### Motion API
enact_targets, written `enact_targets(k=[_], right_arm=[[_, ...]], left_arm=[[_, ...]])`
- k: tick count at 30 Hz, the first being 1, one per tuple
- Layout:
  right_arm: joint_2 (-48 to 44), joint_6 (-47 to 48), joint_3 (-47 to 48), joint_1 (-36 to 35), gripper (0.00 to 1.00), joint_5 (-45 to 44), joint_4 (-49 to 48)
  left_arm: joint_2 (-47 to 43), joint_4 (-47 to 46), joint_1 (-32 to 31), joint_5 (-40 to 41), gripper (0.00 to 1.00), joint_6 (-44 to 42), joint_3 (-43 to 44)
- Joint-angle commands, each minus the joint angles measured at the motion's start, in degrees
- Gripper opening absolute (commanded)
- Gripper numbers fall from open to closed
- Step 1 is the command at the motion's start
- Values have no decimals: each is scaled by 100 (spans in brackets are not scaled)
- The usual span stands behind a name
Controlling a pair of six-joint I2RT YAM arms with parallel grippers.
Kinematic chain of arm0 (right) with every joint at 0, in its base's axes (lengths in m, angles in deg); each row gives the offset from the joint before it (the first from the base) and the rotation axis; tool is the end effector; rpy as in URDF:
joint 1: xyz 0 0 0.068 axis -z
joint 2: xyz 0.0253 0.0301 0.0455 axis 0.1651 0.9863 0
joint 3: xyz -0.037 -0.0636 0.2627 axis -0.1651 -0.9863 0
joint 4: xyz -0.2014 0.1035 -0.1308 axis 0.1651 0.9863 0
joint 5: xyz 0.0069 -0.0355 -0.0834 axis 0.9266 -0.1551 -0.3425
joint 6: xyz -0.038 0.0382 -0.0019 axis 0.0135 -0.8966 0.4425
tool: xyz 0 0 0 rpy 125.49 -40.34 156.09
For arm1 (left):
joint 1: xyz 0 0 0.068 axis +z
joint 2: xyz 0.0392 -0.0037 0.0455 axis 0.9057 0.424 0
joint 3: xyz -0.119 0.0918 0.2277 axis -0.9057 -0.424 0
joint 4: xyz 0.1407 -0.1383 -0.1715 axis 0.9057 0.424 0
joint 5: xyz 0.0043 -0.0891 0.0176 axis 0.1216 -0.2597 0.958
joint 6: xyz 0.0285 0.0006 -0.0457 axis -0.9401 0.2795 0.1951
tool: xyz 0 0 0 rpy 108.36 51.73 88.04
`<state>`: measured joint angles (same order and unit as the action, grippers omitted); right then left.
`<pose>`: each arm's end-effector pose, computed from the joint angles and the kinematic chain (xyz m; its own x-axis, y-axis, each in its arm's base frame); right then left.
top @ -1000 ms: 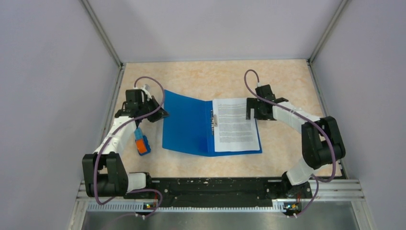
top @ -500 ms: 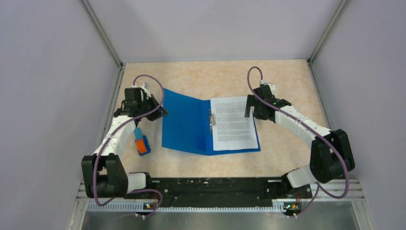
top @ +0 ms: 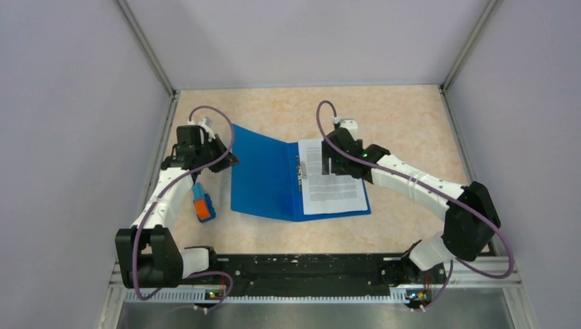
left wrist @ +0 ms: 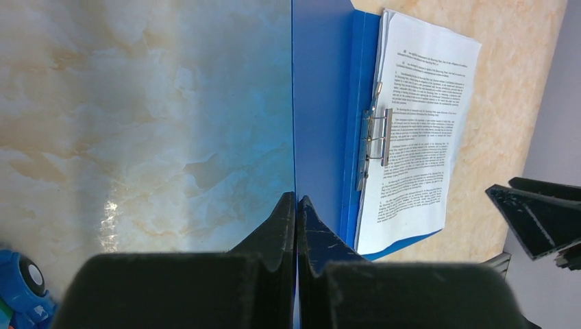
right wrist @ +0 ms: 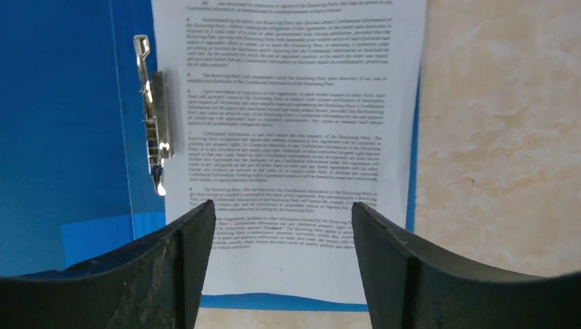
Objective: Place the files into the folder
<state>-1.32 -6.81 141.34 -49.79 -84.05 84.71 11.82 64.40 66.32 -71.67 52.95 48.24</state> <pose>0.2410 0.1867 0.2643 -0.7328 -0.0038 -0.6804 -0.0575 0.9968 0.0563 0.2624 -0.0083 0.2608 -0.7476 -0.4526 -0.4861 -0.0952 0.7973 -0.5960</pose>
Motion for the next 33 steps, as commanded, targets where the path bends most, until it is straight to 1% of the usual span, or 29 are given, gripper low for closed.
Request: enact_targets(k=[1,4,6,8,11,15,19,24,29,33], right_arm=[[441,-276,487,-558,69,-202,-5],[953,-249,846,-807,63,-191,-39],[1295,-221,1113,-904,60,-142,-56],[1641,-175,1316,-921,57,-64,-118],[1949,-82,1549,-925,56,-60,-261],[2296,71,1936,-918,51,-62,-402],[2642,255,2292,-862,49,-78,-523],[3043,439,2620,-612,48,331,-771],[3471,687,3122,-510,47,475,-656],[3630,663,3351,-488,42,373,-337]], left_arm=[[-249,-238,-5,59,0,-117,9],[-286,-318,-5,36,0,-117,-63],[-292,-341,-5,28,0,-130,-106],[-302,-352,-8,28,0,-157,-133],[-339,-389,-9,12,0,-183,-190],[-333,-398,-1,-19,0,-233,-199],[-330,-411,-6,-49,0,-262,-219],[-341,-433,-9,-81,0,-291,-255],[-299,-476,-9,-126,0,-291,-273],[-271,-485,-9,-131,0,-287,-286]])
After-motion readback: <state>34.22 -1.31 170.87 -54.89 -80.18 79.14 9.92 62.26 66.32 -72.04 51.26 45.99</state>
